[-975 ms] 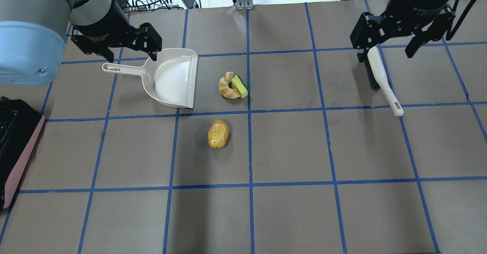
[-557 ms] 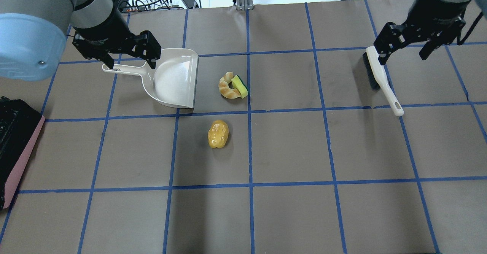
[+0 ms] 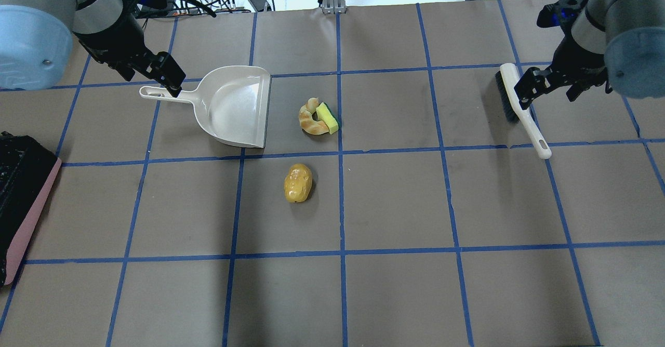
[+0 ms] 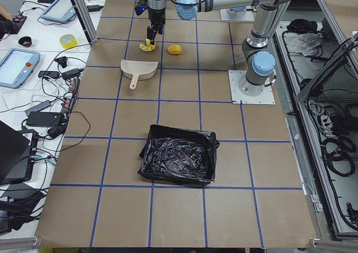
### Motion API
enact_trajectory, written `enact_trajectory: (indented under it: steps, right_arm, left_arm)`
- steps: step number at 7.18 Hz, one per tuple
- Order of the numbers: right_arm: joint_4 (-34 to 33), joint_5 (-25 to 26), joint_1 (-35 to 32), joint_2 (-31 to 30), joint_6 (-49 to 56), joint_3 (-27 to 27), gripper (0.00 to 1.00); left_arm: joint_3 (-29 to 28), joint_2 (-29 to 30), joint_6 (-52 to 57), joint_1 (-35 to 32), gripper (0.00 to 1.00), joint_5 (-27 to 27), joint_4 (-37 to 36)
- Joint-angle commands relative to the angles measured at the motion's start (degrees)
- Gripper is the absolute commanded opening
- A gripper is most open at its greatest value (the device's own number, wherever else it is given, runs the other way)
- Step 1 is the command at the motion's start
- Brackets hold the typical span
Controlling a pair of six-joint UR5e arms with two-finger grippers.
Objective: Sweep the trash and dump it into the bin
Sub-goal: 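Lower the left gripper to the dustpan handle while the right descends to the brush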
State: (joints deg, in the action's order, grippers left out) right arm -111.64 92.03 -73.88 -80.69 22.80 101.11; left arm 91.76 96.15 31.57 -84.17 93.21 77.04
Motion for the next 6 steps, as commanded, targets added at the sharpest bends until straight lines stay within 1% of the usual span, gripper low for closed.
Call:
enact_trajectory:
  steps: [1, 3, 5, 6]
  right_arm:
    - [-3.1, 0.1, 2.0, 3.7, -0.2, 1.4, 1.0]
    - [-4.5, 0.2, 3.0, 6.8, 0.1, 2.6, 1.0]
    - [-4.9, 0.2, 3.1, 9.1, 0.1, 2.8, 0.99]
    - [-5.9, 0.2, 3.1, 10.0, 0.1, 2.8, 0.99]
  left_arm:
    - [0.5, 5.7, 15.3, 0.4, 1.0, 0.0, -6.4]
    - [-0.5, 9.7, 23.2, 3.5, 1.0, -0.6, -6.8]
    - [-1.2, 12.4, 47.0, 6.4, 1.0, -0.1, -11.0]
    - [-0.4, 14.8, 58.8, 6.4, 0.95, 0.0, -16.8]
